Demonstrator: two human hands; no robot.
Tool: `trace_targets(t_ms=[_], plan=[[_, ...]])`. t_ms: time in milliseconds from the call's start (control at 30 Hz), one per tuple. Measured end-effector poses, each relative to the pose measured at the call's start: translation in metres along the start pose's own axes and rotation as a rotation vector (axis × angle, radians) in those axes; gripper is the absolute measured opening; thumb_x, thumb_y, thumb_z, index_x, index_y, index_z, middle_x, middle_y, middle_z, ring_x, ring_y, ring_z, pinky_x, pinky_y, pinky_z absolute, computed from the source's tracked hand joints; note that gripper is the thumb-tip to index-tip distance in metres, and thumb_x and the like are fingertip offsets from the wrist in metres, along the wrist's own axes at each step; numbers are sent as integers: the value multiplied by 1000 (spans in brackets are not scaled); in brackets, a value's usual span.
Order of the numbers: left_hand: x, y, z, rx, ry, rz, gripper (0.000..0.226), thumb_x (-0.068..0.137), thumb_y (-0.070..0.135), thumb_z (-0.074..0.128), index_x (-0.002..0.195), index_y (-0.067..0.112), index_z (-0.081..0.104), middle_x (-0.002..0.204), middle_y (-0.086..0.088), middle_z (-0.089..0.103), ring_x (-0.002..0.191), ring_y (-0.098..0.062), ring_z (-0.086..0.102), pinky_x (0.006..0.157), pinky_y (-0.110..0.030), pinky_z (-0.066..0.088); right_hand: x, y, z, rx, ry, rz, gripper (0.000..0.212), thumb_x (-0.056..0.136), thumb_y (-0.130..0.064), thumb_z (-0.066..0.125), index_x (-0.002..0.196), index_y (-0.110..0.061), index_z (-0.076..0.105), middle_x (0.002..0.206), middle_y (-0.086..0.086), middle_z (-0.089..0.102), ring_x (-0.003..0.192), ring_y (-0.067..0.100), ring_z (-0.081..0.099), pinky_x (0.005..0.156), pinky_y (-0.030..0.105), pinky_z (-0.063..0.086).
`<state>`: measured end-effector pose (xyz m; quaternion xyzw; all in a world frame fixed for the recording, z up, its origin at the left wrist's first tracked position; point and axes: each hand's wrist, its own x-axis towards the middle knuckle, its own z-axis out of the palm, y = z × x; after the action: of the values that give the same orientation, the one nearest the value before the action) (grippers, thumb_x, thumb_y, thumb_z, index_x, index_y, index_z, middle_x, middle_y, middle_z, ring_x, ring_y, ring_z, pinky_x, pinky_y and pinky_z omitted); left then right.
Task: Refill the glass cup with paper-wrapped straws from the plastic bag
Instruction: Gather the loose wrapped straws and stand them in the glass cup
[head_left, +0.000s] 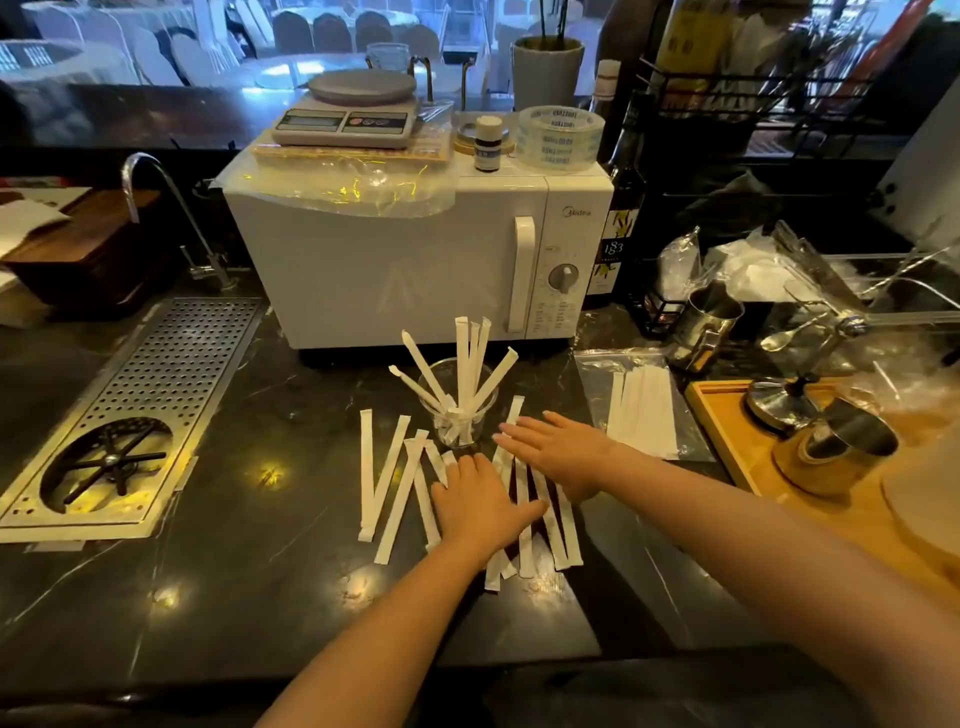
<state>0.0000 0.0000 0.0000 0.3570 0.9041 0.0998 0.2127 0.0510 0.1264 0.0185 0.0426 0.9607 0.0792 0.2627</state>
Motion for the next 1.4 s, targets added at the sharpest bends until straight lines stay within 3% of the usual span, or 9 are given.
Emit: trace_targets(t_ms=[267, 400, 533, 700, 900, 1067, 1200, 1400], plan=[[10, 13, 15, 58, 2, -24, 92, 71, 66, 52, 137, 7, 27, 142, -13, 34, 132, -29, 31, 106, -45, 30, 15, -3, 6, -59, -75, -96, 92, 81, -33, 61, 145, -15, -4, 158, 6, -4, 145, 24, -6, 117, 45, -2], [8, 18, 22, 66, 1, -25, 89, 71, 65, 54, 135, 8, 29, 140, -12, 35, 130, -29, 32, 105, -43, 31, 15, 1, 10, -67, -61, -115, 90, 78, -24, 66, 145, -17, 6, 158, 5, 5, 145, 25, -2, 117, 45, 1], [4, 23, 25, 52, 18, -21, 79, 72, 59, 56, 129, 8, 35, 135, -11, 39, 126, -27, 35, 102, -41, 32, 13, 6, 16, -69, 65, -142, 78, 77, -20, 67, 141, -15, 24, 153, 8, 25, 142, 27, 16, 116, 42, 15], [1, 31, 28, 37, 13, 14, 67, 75, 52, 57, 124, 9, 40, 132, -10, 43, 124, -28, 37, 101, -41, 32, 5, 10, 24, -65, 176, -153, 47, 82, -16, 56, 127, -10, 42, 137, 10, 45, 127, 27, 35, 104, 37, 31], [-2, 38, 30, 37, 2, 34, 57, 77, 42, 58, 120, 9, 44, 127, -11, 48, 121, -28, 42, 99, -41, 33, -6, 12, 25, -93, 207, -153, 34, 86, -13, 50, 118, -5, 48, 124, 13, 53, 115, 29, 42, 91, 37, 37], [-6, 41, 29, 65, 28, 83, 35, 82, 30, 55, 111, 9, 53, 118, -11, 57, 112, -28, 51, 93, -39, 35, -14, 15, 32, -71, 302, -221, 22, 80, -4, 57, 100, 1, 60, 102, 18, 65, 100, 35, 55, 76, 40, 43], [-7, 41, 27, 81, 22, 131, 22, 85, 21, 52, 102, 9, 59, 110, -12, 64, 104, -30, 57, 88, -37, 37, -19, 13, 32, -66, 205, -204, 26, 86, -3, 48, 110, 2, 55, 113, 21, 61, 107, 36, 51, 80, 42, 42], [-5, 38, 26, 99, -23, 155, 24, 86, 21, 51, 101, 4, 59, 109, -17, 65, 102, -34, 60, 85, -37, 42, -24, 6, 26, -101, 61, -157, 30, 90, -5, 41, 119, -2, 48, 119, 21, 53, 104, 38, 55, 76, 43, 45]])
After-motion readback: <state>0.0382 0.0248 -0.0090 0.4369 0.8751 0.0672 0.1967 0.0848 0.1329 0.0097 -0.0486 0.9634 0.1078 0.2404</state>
